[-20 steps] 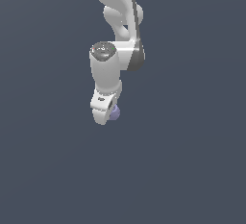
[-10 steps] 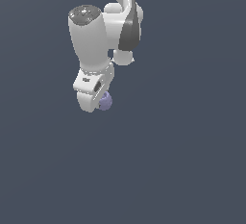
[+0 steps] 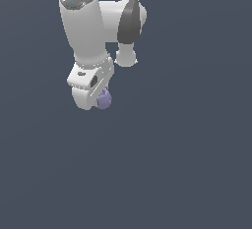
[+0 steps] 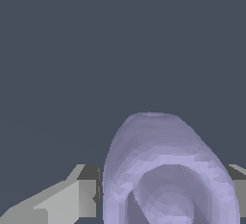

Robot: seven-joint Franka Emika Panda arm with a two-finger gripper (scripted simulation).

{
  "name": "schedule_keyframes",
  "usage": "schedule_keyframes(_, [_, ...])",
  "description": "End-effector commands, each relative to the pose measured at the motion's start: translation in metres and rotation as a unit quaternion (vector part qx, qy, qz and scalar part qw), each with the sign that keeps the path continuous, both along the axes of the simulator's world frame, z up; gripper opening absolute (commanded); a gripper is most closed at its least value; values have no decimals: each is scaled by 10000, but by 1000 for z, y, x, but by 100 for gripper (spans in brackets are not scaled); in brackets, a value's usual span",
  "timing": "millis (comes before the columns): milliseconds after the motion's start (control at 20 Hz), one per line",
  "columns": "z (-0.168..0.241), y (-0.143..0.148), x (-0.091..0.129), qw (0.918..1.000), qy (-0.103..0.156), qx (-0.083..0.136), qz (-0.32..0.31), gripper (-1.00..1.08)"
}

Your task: Pick up the object and move it to a goal position.

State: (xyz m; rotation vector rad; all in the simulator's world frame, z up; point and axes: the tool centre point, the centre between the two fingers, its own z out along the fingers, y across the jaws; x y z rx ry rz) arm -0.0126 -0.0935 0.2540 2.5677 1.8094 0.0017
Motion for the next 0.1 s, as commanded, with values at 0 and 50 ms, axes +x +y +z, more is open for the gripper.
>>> schedule_keyframes(0, [-1, 0, 0, 10000, 5, -1, 1, -100])
schedule_keyframes(50, [-2, 0, 0, 10000, 5, -1, 1, -100])
